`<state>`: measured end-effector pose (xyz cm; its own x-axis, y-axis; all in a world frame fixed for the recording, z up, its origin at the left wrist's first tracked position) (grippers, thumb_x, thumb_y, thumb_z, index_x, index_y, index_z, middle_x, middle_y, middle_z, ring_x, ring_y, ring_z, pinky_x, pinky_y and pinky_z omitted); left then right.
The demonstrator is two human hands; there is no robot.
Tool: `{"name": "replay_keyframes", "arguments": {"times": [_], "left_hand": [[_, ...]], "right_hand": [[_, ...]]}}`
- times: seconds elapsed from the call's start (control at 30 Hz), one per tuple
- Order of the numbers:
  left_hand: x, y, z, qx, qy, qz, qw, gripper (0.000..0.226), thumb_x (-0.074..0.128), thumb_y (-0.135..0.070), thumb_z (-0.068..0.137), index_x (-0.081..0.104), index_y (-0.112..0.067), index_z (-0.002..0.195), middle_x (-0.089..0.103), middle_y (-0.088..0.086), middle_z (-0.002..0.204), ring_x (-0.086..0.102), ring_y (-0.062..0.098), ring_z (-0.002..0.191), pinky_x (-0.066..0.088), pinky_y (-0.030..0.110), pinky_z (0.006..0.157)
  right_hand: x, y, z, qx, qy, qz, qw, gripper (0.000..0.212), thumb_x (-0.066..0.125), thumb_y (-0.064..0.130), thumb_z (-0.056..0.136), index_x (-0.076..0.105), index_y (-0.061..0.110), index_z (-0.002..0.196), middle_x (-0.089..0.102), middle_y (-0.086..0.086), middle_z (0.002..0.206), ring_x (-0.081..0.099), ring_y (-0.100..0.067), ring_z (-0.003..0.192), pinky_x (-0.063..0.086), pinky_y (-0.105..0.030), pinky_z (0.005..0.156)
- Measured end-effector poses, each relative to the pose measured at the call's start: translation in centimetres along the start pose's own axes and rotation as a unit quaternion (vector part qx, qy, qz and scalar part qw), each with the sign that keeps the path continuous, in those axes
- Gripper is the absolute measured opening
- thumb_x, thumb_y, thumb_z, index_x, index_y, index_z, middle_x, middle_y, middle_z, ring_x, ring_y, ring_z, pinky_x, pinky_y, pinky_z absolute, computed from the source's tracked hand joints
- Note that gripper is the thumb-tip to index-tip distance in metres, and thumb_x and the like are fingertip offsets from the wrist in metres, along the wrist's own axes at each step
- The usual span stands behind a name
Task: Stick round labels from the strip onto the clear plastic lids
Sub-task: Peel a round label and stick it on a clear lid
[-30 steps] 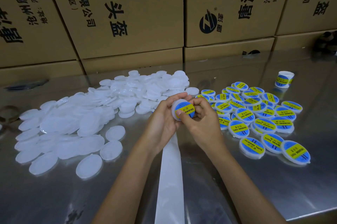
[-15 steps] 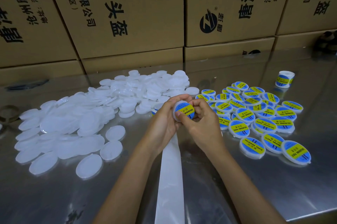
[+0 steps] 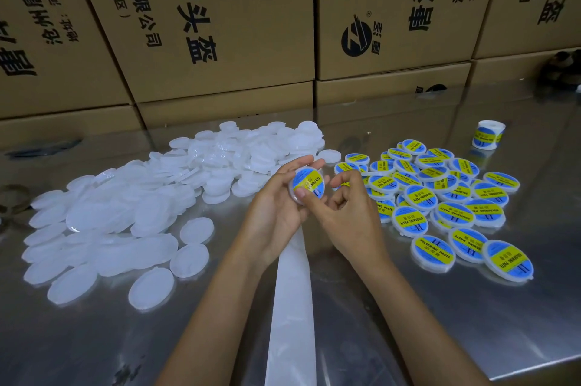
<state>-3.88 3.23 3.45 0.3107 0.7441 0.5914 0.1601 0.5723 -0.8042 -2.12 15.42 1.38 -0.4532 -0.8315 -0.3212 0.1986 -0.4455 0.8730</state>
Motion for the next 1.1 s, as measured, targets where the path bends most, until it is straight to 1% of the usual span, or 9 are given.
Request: {"name": "replay_keyframes", "arguments": {"times": [0.1,0.27,0.37,0.5,0.57,0.73,0.83,0.97,1.1], "left_hand": [[0.4,-0.2,-0.2,-0.003,0.020,-0.026,0.999,0.044,0.048,-0.018,0.088,0.058,-0.006,0.129,0.064,0.013,0.136,0.058,0.029,0.129,0.040,0.047,0.114],[0.7,-0.4,-0.2,0.000,0.037,-0.011,0.999,0.035,0.042,-0.011,0.096,0.057,-0.005,0.127,0.065,0.013,0.135,0.064,0.028,0.118,0.049,0.042,0.104],[0.1,-0.3,-0.2,0.014,0.028,0.067,0.997,0.037,0.042,0.002,0.097,0.057,-0.006,0.131,0.067,0.009,0.133,0.064,0.028,0.117,0.058,0.031,0.084],[-0.8,-0.5,-0.5,0.054,0.005,0.240,0.969,0.051,0.066,0.005,0.085,0.064,-0.020,0.131,0.072,0.005,0.122,0.066,0.032,0.117,0.052,0.042,0.101],[-1.1,-1.0,-0.6,0.073,-0.012,0.280,0.957,0.052,0.072,0.009,0.083,0.067,-0.020,0.127,0.075,0.004,0.116,0.071,0.024,0.109,0.057,0.034,0.093],[-1.3,-1.3,-0.6,0.103,-0.070,0.303,0.945,0.047,0.083,0.006,0.074,0.075,-0.021,0.111,0.078,0.002,0.102,0.075,0.026,0.094,0.064,0.039,0.076],[-1.4,-1.3,-0.5,0.117,-0.097,0.256,0.955,0.040,0.081,0.006,0.076,0.076,-0.020,0.107,0.078,0.007,0.095,0.077,0.026,0.083,0.062,0.029,0.067],[-1.8,-1.3,-0.7,0.128,-0.134,0.209,0.960,0.026,0.077,0.001,0.083,0.079,-0.020,0.098,0.079,0.009,0.091,0.076,0.026,0.073,0.061,0.027,0.061],[-2.1,-1.3,-0.7,0.140,-0.170,0.211,0.952,0.008,0.078,-0.009,0.085,0.081,-0.016,0.082,0.078,0.009,0.084,0.075,0.023,0.073,0.060,0.030,0.055]], "right_hand": [[-0.1,0.3,-0.2,-0.020,-0.007,-0.051,0.998,0.058,0.057,0.082,0.069,0.040,0.026,0.070,0.052,0.025,0.058,0.050,-0.005,0.058,0.029,-0.025,0.052],[0.0,1.1,-0.6,-0.088,-0.010,-0.068,0.994,0.048,0.051,0.060,0.091,0.034,0.027,0.061,0.053,0.019,0.061,0.050,-0.005,0.060,0.028,-0.021,0.047],[-0.2,1.1,-0.4,-0.089,-0.024,-0.067,0.993,0.047,0.042,0.054,0.097,0.034,0.024,0.062,0.040,0.004,0.049,0.041,-0.014,0.052,0.030,-0.031,0.049],[-0.5,0.4,0.0,-0.072,-0.031,-0.055,0.995,0.040,0.041,0.038,0.103,0.051,0.019,0.069,0.043,0.006,0.053,0.045,-0.022,0.059,0.039,-0.040,0.058],[-0.5,0.3,0.1,-0.070,-0.034,-0.046,0.996,0.039,0.041,0.035,0.104,0.050,0.018,0.071,0.043,0.006,0.054,0.045,-0.022,0.060,0.040,-0.040,0.059],[-0.6,0.2,0.2,-0.055,-0.036,0.022,0.998,0.037,0.040,0.036,0.104,0.052,0.021,0.072,0.046,0.006,0.056,0.043,-0.015,0.058,0.041,-0.043,0.062],[-0.2,0.2,0.2,-0.048,-0.012,0.055,0.997,0.039,0.042,0.041,0.104,0.042,0.026,0.068,0.043,0.011,0.054,0.039,-0.011,0.055,0.036,-0.039,0.059],[0.6,0.3,-0.2,-0.066,0.034,0.013,0.997,0.048,0.049,0.064,0.090,0.039,0.024,0.068,0.047,0.016,0.055,0.043,-0.008,0.053,0.031,-0.020,0.052],[0.7,0.6,-0.3,-0.097,0.025,-0.023,0.995,0.049,0.055,0.059,0.090,0.033,0.024,0.063,0.045,0.014,0.054,0.040,-0.010,0.052,0.030,-0.021,0.050]]}}
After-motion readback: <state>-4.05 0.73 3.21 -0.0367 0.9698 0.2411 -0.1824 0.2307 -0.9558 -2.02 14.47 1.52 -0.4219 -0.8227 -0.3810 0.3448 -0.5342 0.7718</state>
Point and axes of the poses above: each hand's wrist, its own z-axis towards the middle knuckle, its own x-axis out of the palm, y = z × x, the point moved 5 cm from there along z, towards the middle knuckle
